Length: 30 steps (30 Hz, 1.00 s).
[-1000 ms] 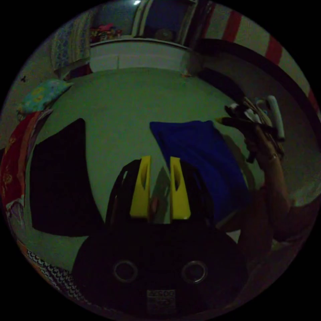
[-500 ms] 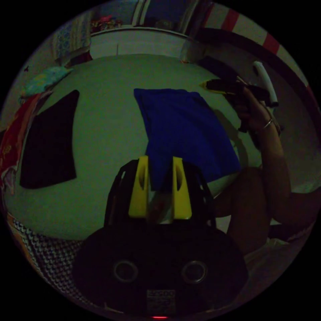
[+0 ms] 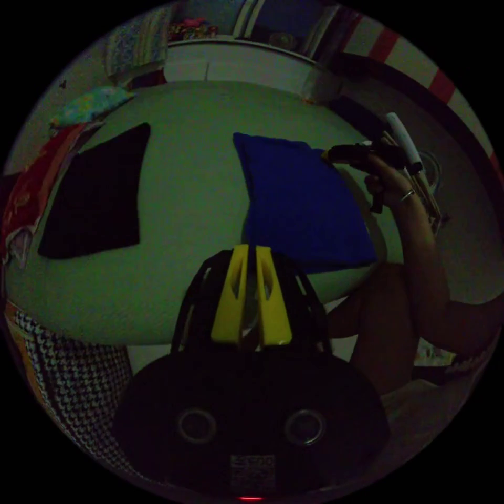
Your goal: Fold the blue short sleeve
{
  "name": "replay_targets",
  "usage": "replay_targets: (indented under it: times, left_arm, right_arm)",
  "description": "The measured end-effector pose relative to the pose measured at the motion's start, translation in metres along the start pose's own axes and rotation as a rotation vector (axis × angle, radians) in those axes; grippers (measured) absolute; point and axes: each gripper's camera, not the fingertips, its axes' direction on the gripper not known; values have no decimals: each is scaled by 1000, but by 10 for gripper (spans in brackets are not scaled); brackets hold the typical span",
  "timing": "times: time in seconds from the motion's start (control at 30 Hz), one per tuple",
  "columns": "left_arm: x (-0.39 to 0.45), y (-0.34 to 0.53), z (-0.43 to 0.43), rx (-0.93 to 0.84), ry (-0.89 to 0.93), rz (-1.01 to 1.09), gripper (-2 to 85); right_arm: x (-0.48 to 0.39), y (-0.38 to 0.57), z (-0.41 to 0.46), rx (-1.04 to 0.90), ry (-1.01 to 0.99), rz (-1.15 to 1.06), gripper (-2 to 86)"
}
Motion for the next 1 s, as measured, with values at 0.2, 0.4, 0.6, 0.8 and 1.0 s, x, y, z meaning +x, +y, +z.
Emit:
replay_targets:
  times: [0.2, 0.4, 0.6, 0.8, 1.0]
  left_arm:
    - [14, 35, -22, 40, 77, -29, 98]
    - [44, 56, -11, -5, 49, -3, 174]
    - [70, 69, 1, -43, 34, -42, 176]
    - [106, 82, -1, -42, 11, -61, 138]
    - [143, 93, -4, -32, 3, -61, 122]
  right_arm:
    - [-3, 6, -27, 95, -79, -88, 71]
    - [-13, 7, -34, 78, -39, -127, 113]
    - [-19, 8, -36, 18, -9, -135, 122]
    - [-31, 12, -44, -52, 86, -153, 119]
    - [-27, 21, -77, -13, 139, -115, 121]
